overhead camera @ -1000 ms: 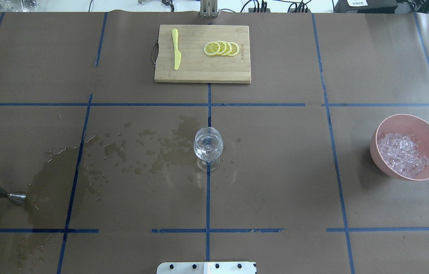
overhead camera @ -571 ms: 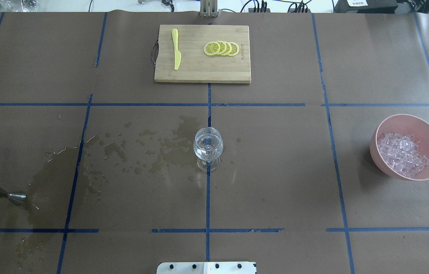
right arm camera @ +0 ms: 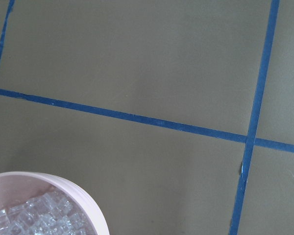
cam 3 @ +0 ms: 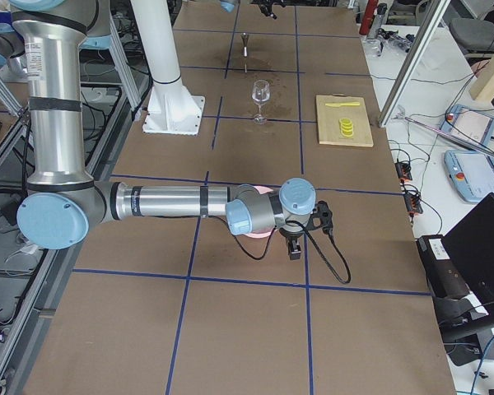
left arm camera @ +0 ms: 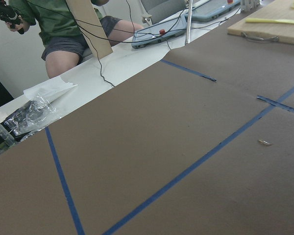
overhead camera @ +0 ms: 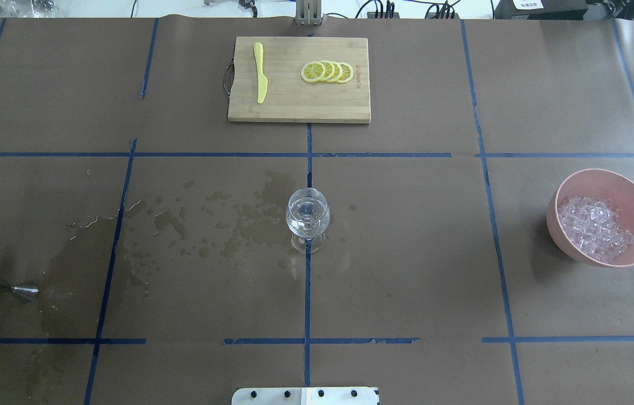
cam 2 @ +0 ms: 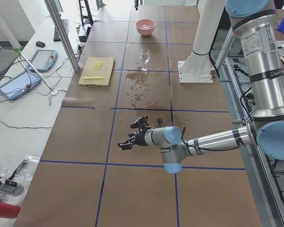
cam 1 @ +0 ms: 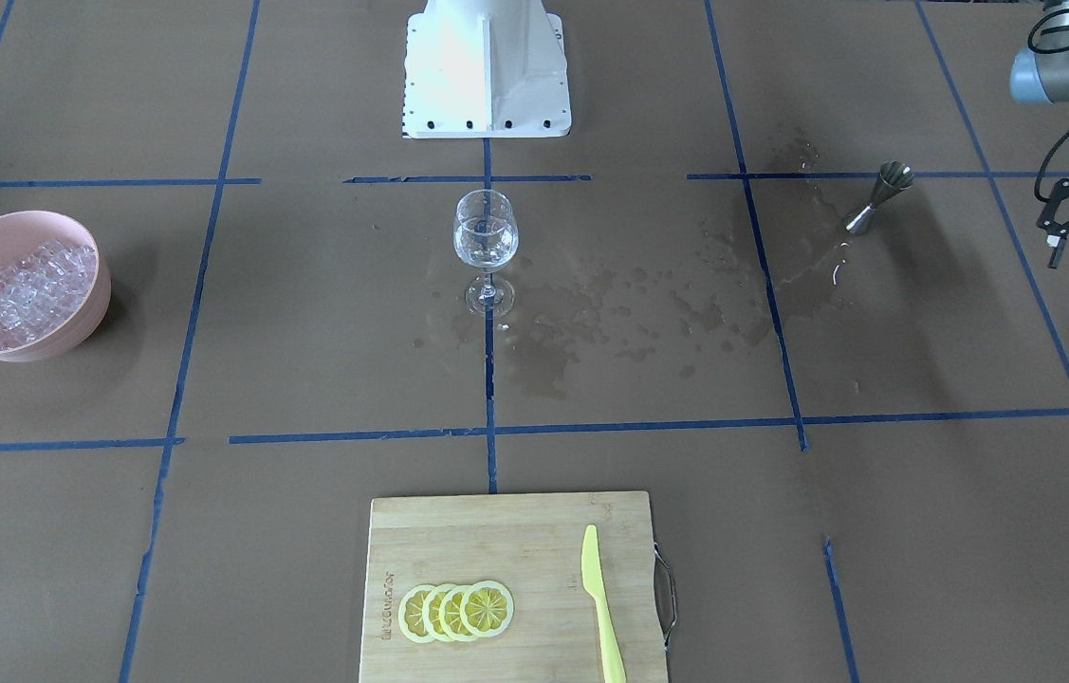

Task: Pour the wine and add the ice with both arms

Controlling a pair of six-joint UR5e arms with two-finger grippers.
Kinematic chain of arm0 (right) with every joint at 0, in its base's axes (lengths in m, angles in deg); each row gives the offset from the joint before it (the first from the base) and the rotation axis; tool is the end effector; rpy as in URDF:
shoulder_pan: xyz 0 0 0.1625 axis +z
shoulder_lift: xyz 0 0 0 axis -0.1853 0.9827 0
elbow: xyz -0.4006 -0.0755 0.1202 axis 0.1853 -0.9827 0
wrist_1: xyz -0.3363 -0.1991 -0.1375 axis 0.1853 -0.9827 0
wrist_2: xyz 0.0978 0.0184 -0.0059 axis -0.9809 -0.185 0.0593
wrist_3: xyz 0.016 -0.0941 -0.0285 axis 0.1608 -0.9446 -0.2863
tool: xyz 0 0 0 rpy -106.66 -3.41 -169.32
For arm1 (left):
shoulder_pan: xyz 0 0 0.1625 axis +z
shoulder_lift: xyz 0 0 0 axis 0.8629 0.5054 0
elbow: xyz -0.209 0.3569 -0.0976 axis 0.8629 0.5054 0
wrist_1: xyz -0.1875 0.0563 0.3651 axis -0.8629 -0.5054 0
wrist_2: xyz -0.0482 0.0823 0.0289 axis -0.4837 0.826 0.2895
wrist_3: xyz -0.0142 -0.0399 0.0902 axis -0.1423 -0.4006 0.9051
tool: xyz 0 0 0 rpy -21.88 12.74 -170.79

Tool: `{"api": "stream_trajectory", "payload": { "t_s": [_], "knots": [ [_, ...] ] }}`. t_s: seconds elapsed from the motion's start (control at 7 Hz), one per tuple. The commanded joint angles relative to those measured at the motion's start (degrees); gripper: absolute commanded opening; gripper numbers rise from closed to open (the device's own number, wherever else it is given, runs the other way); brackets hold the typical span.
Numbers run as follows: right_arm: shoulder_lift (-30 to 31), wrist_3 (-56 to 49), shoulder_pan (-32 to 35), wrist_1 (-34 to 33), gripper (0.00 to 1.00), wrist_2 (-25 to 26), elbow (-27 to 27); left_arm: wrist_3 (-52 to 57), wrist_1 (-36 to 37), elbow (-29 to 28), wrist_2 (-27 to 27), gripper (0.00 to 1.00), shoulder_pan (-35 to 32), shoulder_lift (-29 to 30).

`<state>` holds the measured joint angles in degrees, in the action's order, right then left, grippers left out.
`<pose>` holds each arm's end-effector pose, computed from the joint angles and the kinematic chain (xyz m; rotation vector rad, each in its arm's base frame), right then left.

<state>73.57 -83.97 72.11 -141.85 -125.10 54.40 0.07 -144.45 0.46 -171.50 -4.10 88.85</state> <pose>-0.0087 -0.5076 0.6109 0.1481 -0.9211 -0.1421 0.0661 -0.3944 0.6603 1.0929 0.5908 0.2717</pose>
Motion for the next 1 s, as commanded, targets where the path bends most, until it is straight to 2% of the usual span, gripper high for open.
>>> {"api": "stream_trajectory", "payload": {
  "t_s": [0.0, 0.14, 0.29, 0.43, 0.57, 0.71, 0.86],
  "knots": [
    [-0.1, 0.5, 0.0, 0.0, 1.0, 0.0, 0.4, 3.0, 18.3, 0.3, -15.2, 1.0, -11.1, 5.8],
    [-0.3, 1.1, -0.1, 0.1, 1.0, 0.1, 0.6, 3.0, 26.7, 1.5, -20.3, 1.0, -13.8, 7.9],
    [-0.4, 2.1, -0.3, 0.2, 1.0, 0.3, 0.7, 2.6, 38.5, 5.5, -23.1, 1.0, -14.2, 9.2],
    [-0.5, 4.4, -1.1, 0.3, 1.0, 0.6, 1.0, -5.0, 51.6, 10.1, -23.3, 1.0, -15.3, 10.8],
    [-0.5, 7.8, -3.1, 0.3, 1.0, 2.4, 2.3, -11.2, 57.4, 14.1, -23.5, 1.0, -15.7, 10.5],
    [-0.1, 13.3, -5.5, 0.3, 1.0, 5.6, 5.1, -11.3, 69.9, 16.6, -25.6, 1.0, -15.7, 11.7],
    [0.6, 16.2, -6.7, 0.3, 1.0, 5.5, 6.5, -10.4, 81.5, 20.2, -29.0, 1.0, -16.1, 15.2]
  ]
}}
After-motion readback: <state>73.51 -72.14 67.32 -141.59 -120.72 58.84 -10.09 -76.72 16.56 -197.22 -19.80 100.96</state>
